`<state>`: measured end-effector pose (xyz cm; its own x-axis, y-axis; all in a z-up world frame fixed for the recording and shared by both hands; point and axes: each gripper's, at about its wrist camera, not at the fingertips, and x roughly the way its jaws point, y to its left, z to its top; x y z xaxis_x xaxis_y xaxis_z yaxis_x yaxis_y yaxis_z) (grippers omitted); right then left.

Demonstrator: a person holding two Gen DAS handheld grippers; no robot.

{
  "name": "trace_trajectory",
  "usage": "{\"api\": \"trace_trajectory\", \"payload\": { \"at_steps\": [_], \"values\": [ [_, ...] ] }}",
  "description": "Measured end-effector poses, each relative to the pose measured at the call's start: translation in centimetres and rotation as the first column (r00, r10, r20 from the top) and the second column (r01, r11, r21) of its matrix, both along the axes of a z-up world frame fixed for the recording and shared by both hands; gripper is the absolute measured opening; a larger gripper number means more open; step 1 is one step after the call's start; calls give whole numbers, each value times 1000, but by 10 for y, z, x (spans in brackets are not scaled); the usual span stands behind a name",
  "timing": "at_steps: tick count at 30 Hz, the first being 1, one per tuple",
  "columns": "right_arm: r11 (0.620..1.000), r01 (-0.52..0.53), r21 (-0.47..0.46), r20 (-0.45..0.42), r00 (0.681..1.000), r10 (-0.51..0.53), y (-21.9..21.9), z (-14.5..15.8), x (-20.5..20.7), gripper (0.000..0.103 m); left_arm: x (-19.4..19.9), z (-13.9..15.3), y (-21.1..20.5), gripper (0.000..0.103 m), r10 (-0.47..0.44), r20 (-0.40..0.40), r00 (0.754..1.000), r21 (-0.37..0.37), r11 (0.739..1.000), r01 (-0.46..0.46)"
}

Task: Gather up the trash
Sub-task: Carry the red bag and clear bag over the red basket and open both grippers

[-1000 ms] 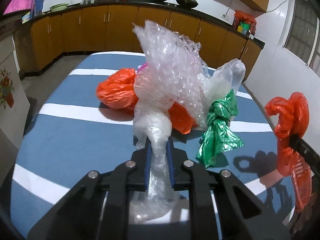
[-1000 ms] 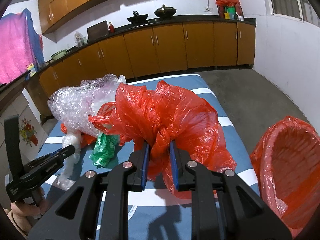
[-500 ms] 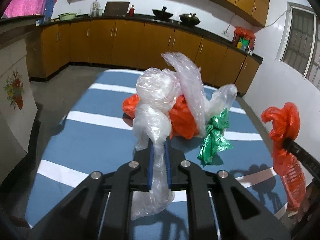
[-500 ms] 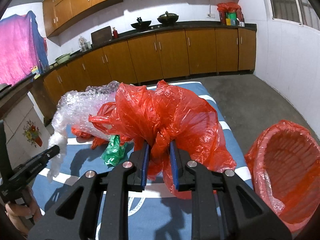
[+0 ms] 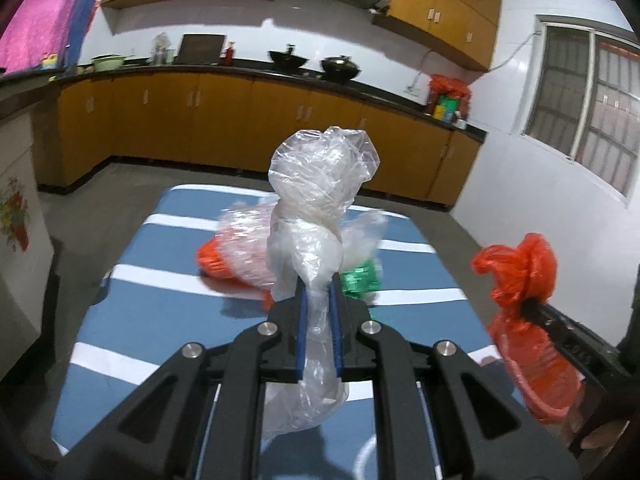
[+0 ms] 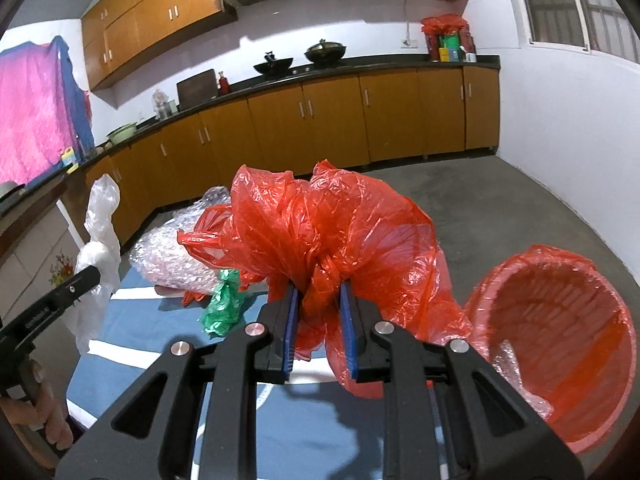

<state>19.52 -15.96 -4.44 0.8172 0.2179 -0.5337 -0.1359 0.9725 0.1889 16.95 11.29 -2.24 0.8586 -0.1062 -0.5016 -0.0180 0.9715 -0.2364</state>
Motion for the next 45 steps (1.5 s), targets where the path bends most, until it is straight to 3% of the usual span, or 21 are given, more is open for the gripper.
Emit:
{"api": "trace_trajectory", "payload": {
  "at_steps": [9,16,30,45],
  "values": [
    [996,86,11,9,996,-86,-42,7,-11,20,10,8,-59,11,-141,14,990,-14,990,142],
    [984,175,21,2,985,-175,-79,8,-24,20,18,5,-110,11,-254,13,967,-25,967,254],
    [934,351,70,-30,936,-350,-154,1,-42,20,32,-8,-214,11,-465,-6,885,-34,885,465],
    [883,462,83,-61,887,-458,-199,-15,-53,20,41,-28,-293,11,-593,-50,804,-25,805,593]
  ]
}}
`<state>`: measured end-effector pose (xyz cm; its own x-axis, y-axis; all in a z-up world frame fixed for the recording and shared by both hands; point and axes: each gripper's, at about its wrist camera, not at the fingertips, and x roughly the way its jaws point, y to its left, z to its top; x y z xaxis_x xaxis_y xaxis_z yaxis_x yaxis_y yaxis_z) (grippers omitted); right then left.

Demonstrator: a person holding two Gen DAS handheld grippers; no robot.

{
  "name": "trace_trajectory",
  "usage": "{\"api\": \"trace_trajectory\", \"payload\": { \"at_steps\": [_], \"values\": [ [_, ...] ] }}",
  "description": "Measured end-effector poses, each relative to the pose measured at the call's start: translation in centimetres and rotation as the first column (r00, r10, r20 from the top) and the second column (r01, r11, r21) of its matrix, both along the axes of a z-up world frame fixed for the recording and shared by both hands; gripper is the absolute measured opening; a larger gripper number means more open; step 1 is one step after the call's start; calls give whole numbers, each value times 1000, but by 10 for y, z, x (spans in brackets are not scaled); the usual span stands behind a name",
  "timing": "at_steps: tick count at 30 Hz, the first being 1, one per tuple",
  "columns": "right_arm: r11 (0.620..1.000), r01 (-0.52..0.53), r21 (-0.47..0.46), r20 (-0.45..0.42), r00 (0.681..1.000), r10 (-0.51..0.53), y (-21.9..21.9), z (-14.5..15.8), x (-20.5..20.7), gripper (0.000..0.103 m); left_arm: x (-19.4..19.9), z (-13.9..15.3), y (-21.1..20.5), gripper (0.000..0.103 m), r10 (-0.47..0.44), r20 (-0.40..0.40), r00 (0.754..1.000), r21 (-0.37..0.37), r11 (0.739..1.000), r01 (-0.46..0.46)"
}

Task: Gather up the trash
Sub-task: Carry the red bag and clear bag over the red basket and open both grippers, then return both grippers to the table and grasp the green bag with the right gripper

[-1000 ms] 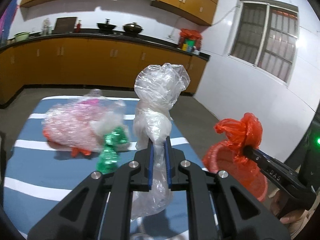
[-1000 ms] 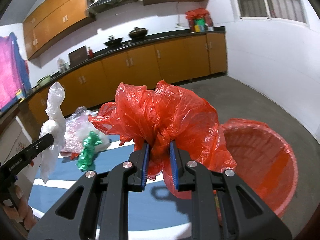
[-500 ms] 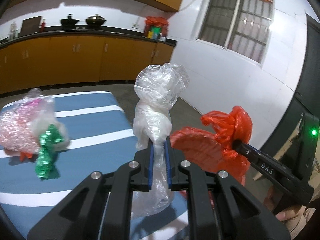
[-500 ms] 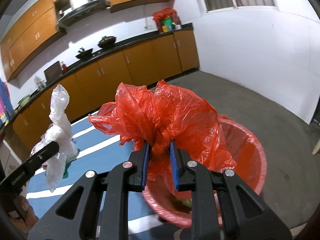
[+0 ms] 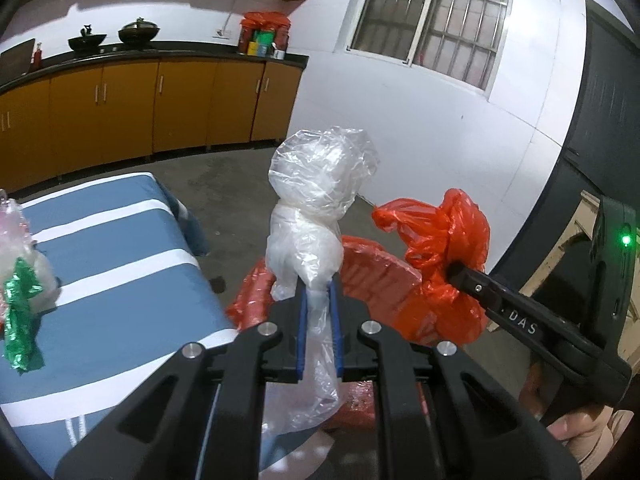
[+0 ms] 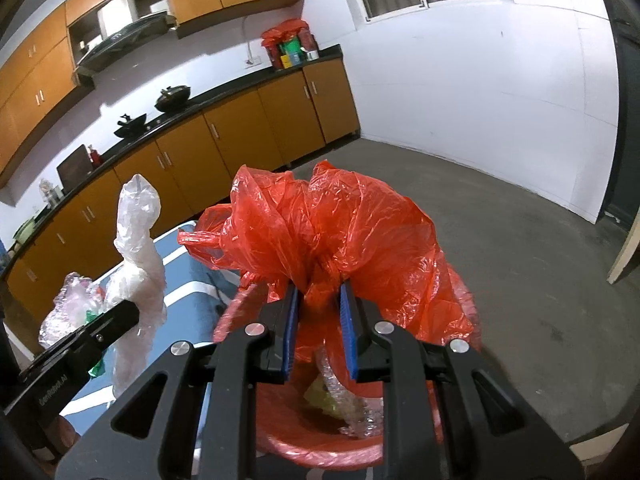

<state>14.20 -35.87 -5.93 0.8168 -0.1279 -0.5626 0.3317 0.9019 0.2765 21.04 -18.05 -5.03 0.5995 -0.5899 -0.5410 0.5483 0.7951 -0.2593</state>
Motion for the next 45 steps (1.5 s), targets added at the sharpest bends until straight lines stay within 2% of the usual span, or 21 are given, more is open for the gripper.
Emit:
{"api": "trace_trajectory", "payload": {
  "at_steps": [15,24,27,29,35,37,39,41,45],
  "values": [
    [998,25,60,2,1000,-25,-16,-5,9,23,25,-25,-35,15,-43,-76,996,23,999,44],
    [996,38,77,-9,999,-37,-20,-11,3,37,33,-41,-27,35,-9,-120,993,32,999,13],
    [997,45,66,-13,999,-45,-21,-11,1,40,34,-42,-18,40,16,-121,993,35,999,-12],
    [998,52,44,-10,999,-52,-20,-10,-1,47,34,-42,-9,45,42,-114,993,36,999,-39],
    [999,48,-25,-6,999,-48,-9,-2,1,57,34,-39,22,54,131,-94,987,47,991,-127],
    [998,30,-55,-4,1000,-30,-2,1,4,58,33,-37,34,58,164,-81,983,53,986,-160],
    [996,1,-88,-4,1000,-1,8,2,7,58,30,-35,51,62,206,-60,977,62,977,-202],
    [994,-21,-106,-1,1000,21,17,4,11,64,29,-33,66,64,243,-42,969,73,968,-240],
    [988,-83,-130,7,996,84,41,8,21,64,23,-29,104,67,329,-5,944,93,940,-327]
  ]
}}
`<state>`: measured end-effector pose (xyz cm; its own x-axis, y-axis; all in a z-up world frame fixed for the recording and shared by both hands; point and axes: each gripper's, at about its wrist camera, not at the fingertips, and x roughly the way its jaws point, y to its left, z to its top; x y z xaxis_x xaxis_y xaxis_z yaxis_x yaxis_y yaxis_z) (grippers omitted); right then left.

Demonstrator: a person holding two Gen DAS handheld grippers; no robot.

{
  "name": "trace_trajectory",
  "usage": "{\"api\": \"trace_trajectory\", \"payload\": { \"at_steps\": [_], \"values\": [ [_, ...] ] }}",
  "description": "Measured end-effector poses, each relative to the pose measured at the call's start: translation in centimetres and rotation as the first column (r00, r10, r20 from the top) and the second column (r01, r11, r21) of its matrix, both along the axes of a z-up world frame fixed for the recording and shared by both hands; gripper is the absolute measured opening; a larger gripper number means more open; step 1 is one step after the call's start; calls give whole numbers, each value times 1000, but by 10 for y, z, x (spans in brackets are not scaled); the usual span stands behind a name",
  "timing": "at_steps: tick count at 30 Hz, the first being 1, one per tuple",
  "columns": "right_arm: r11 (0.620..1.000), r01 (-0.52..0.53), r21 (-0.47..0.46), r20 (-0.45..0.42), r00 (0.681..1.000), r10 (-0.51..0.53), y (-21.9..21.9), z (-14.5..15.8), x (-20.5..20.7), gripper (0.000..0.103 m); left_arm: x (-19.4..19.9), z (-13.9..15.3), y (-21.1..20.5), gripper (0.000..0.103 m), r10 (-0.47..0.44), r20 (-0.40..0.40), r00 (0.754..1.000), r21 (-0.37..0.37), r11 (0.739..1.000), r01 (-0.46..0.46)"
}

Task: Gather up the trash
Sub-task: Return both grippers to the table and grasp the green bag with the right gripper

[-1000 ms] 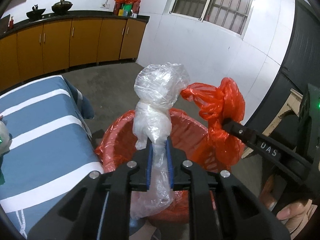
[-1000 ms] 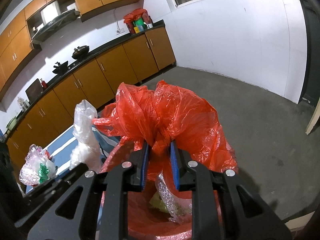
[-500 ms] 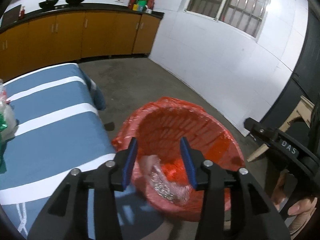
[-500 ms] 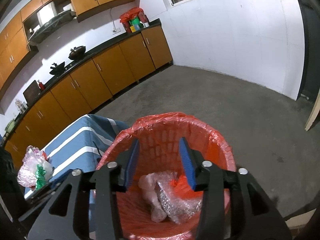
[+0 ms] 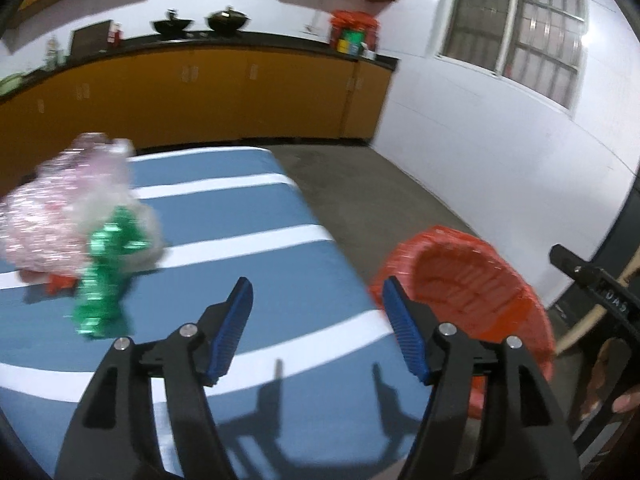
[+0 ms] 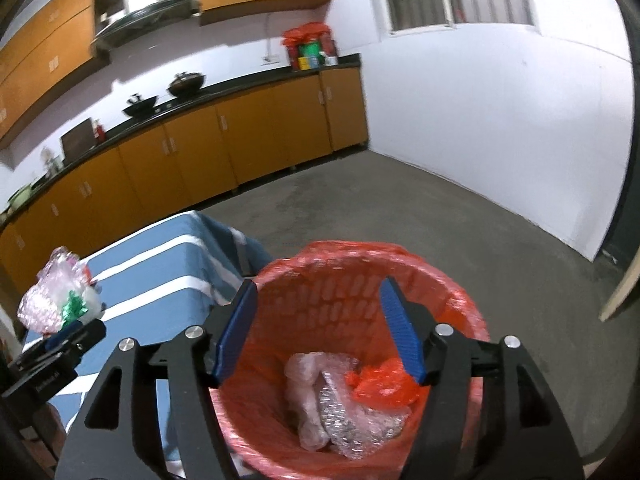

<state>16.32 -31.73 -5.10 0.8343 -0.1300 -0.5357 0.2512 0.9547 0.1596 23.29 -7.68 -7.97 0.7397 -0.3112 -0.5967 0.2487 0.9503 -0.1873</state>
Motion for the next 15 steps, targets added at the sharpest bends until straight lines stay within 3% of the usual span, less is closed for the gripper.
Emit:
{"api": "trace_trajectory", "payload": {
  "at_steps": [7,15],
  "values": [
    [992,-125,-11,11,992,125,51,4,23,64,-12,7,75,74,187,65,980,38,981,-189],
    [955,-296,-10,12,955,296,133,6,55,64,-31,8,158,79,379,118,918,86,917,-390]
  ]
}}
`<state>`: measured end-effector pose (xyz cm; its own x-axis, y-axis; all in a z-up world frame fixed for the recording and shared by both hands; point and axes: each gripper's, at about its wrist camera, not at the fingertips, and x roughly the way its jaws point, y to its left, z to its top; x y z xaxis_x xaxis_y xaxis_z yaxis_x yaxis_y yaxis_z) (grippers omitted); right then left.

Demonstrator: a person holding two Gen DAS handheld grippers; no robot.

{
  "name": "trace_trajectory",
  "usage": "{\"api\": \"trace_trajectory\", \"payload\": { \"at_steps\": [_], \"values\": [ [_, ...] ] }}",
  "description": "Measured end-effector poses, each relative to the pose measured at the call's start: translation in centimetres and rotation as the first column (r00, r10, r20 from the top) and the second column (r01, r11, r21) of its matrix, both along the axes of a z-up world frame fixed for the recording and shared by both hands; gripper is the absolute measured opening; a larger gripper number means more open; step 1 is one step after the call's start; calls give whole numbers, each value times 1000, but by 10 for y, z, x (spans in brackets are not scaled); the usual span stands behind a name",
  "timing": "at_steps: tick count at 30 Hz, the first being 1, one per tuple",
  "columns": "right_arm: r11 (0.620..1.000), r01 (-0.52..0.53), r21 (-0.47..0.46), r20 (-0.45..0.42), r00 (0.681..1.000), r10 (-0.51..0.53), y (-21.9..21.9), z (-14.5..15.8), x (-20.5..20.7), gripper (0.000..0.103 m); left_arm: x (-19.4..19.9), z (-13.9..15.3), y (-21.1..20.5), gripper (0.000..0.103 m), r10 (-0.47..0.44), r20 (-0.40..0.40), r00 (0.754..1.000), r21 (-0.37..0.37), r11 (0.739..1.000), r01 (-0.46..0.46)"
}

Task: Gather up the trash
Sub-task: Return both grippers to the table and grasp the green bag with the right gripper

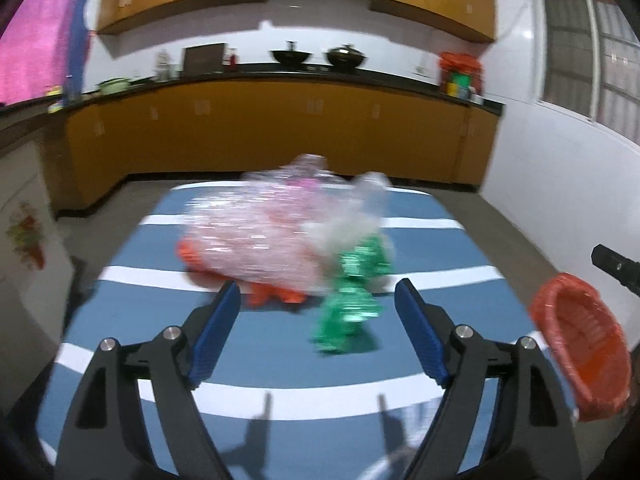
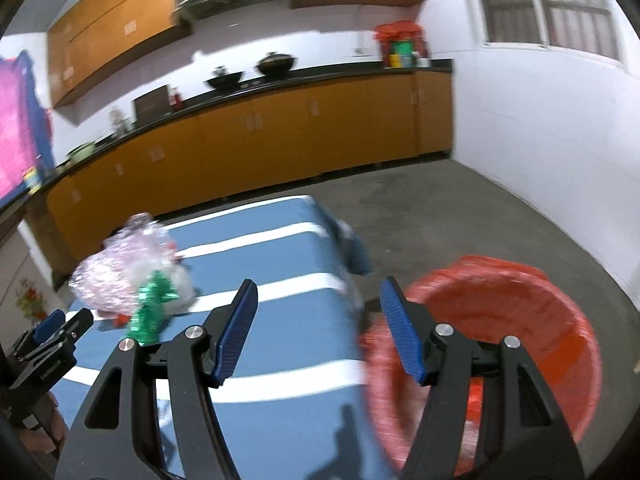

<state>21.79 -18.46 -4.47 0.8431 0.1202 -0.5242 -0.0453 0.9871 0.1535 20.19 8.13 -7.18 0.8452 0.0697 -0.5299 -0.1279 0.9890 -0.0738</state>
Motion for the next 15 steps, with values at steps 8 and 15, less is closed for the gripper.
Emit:
{"api": "trace_trajectory", "payload": {
  "at_steps": [8,15],
  "values": [
    [985,-169,10,-47,984,170,83,-14,32,62,-18,-6,67,79,147,-10,989,-14,989,-147],
    [965,-261,6,-118,958,260,142,-39,49,56,-31,-12,107,79,222,-14,975,-25,975,-222]
  ]
}}
